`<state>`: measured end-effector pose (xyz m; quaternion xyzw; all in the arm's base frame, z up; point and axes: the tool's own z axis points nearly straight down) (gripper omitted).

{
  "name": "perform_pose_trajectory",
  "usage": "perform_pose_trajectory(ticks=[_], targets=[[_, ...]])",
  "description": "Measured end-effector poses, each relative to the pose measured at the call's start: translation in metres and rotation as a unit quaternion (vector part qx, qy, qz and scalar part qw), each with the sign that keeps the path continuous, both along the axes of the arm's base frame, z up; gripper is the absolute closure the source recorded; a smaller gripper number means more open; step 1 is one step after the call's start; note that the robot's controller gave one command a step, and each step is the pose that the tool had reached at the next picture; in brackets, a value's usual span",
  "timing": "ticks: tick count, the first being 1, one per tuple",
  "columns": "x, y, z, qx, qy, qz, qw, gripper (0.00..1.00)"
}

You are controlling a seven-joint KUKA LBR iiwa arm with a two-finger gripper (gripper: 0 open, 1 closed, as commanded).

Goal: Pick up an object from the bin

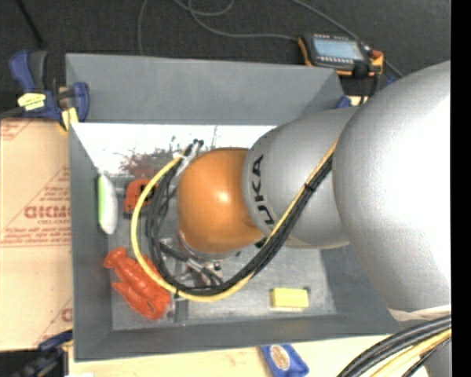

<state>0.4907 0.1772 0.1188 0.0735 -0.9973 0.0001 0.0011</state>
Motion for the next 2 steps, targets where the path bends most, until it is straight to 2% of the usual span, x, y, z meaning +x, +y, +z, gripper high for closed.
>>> perform_pose_trajectory(ticks=[1, 2], targets=[[-0.005, 0.010, -0.006, 0.001, -0.0017, -0.019, 0.9998, 0.00], [-0.011, 0.030, -0.047, 0.003, -0.0114, 0.002, 0.9999, 0.00]])
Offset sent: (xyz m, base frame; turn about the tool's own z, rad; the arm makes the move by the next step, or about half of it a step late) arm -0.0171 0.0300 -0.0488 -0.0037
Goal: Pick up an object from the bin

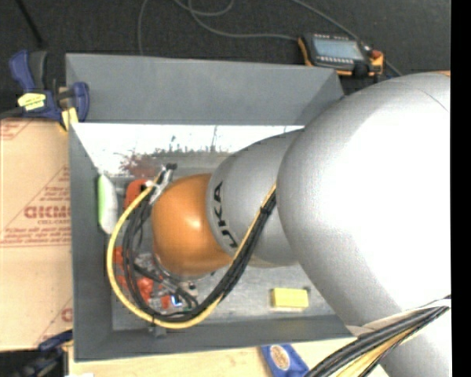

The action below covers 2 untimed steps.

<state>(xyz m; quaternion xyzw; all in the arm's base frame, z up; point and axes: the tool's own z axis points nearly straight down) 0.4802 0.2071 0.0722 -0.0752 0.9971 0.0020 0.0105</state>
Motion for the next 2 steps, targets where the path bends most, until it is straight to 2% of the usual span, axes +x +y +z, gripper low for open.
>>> perform_pose_trajectory(ticks=[1, 2], targets=[[0.0001, 0.0089, 0.0005, 0.002, 0.0079, -0.167, 0.9859, 1.00], [0.0001, 0.0089, 0.0005, 0.002, 0.0079, -0.167, 0.9859, 1.00]])
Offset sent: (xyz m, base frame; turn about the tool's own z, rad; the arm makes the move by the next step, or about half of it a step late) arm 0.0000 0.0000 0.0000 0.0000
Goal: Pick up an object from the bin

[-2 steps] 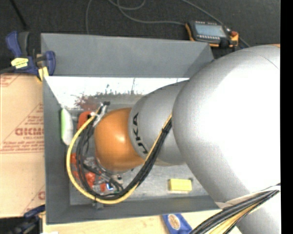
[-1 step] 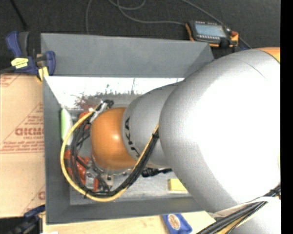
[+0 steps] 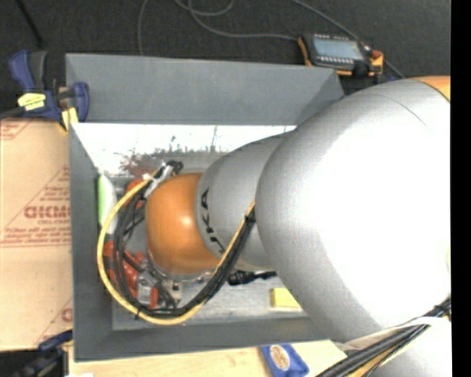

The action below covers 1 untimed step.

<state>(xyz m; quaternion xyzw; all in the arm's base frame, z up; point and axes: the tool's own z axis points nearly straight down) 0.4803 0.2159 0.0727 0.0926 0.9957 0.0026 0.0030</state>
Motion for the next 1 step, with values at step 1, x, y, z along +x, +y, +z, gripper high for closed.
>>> perform_pose_trajectory(ticks=[1], targets=[[0.0000, -0.0002, 0.0022, 0.000, 0.0002, 0.000, 1.0000, 1.00]])
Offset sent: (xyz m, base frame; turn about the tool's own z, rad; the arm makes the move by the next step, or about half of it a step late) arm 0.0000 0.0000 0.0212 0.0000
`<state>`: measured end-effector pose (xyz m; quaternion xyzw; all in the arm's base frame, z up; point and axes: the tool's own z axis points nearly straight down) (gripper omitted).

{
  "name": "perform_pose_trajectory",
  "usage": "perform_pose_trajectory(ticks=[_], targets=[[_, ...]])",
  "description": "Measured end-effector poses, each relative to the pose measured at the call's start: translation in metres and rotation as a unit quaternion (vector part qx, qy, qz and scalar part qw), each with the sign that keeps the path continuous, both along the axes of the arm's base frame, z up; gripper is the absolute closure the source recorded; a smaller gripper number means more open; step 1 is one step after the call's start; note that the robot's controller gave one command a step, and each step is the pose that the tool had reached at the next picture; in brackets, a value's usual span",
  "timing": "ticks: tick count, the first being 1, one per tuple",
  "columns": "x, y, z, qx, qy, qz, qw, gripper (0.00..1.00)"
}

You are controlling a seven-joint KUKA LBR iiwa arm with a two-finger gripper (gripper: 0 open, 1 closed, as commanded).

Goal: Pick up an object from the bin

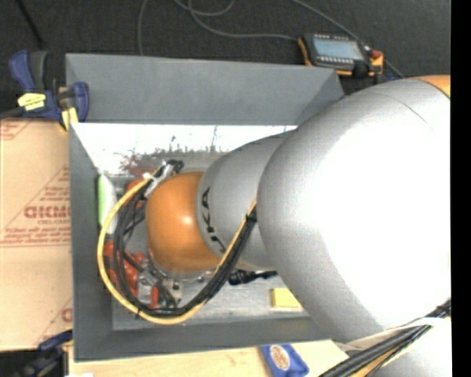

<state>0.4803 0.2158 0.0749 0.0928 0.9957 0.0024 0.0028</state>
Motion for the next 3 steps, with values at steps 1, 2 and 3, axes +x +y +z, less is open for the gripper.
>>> perform_pose_trajectory(ticks=[1, 2, 3], targets=[[0.000, -0.001, 0.006, -0.001, 0.0007, -0.001, 1.0000, 1.00], [0.001, -0.002, 0.012, -0.002, 0.0004, -0.001, 1.0000, 1.00], [0.000, -0.002, 0.020, -0.002, 0.0018, -0.001, 1.0000, 1.00]])
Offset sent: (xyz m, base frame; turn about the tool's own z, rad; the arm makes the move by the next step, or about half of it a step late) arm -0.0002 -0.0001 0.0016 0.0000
